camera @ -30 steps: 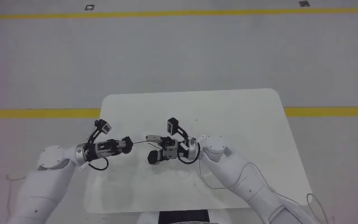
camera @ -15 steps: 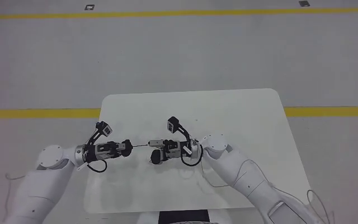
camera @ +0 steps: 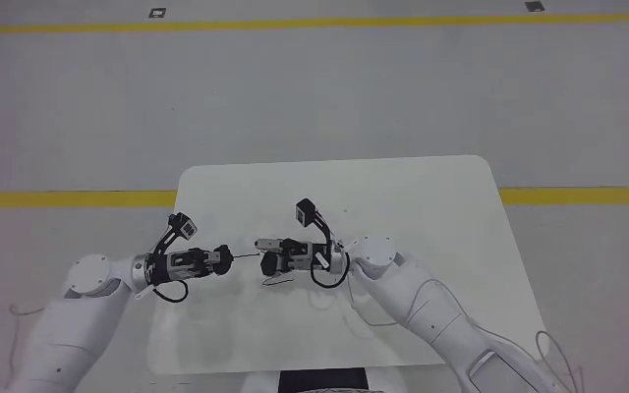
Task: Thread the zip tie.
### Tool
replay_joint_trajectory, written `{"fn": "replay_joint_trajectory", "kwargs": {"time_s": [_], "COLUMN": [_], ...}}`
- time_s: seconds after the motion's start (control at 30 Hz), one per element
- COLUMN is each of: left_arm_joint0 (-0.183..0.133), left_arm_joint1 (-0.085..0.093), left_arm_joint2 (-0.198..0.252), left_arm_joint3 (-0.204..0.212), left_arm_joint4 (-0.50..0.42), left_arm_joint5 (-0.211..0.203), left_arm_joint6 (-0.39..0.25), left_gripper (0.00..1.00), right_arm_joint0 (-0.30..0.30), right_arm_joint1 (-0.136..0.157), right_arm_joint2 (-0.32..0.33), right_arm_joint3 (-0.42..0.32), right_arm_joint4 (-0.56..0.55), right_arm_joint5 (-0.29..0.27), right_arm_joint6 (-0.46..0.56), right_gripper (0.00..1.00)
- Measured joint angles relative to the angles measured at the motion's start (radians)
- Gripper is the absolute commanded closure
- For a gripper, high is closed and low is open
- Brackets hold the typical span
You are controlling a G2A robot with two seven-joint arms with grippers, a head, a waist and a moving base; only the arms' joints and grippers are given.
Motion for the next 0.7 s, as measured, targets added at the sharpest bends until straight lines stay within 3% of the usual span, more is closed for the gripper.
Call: {"fn": "replay_joint_trajectory", "kwargs": {"time_s": [0.07,0.37,0.57,0.7], "left_arm_joint0": [0.000,0.000,0.000,0.000], "left_arm_joint1": [0.000,0.000,0.000,0.000], "left_arm_joint2": [0.000,0.000,0.000,0.000], "left_arm_joint3": [0.000,0.000,0.000,0.000], "left_arm_joint4": [0.000,0.000,0.000,0.000], "left_arm_joint5": [0.000,0.000,0.000,0.000], "left_arm_joint6": [0.000,0.000,0.000,0.000], "left_gripper": [1.00,1.00,1.00,1.00], "right_arm_joint0": [0.003,0.003,0.002,0.001], "right_arm_joint1": [-0.002,-0.006,-0.007,-0.007], "right_arm_joint2": [-0.001,-0.002,0.001,0.002], "right_arm_joint3": [0.006,0.016,0.018,0.018], "right_arm_joint4": [0.002,-0.005,-0.006,-0.009], "right_arm_joint5": [-0.003,-0.013,-0.013,-0.011], "right_arm_joint6": [-0.001,-0.001,0.005,0.007], "right_gripper": [0.72,0.72,0.78,0.94]}}
